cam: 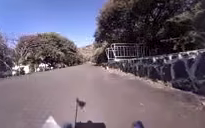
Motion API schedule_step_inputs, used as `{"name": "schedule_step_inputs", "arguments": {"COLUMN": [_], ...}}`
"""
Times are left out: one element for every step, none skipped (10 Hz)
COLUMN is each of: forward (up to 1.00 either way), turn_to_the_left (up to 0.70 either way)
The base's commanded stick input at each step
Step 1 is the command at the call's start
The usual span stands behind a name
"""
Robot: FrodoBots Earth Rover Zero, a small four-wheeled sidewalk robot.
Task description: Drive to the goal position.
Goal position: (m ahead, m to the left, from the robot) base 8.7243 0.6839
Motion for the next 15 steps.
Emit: {"name": "schedule_step_inputs", "arguments": {"forward": [0.50, 0.50, 0.50, 0.50, 0.50, 0.50, 0.50, 0.50, 0.50, 0.50, 0.50, 0.50, 0.50, 0.50, 0.50], "turn_to_the_left": [0.00, 0.00, 0.00, 0.00, 0.00, 0.00, 0.00, 0.00, 0.00, 0.00, 0.00, 0.00, 0.00, 0.00, 0.00]}}
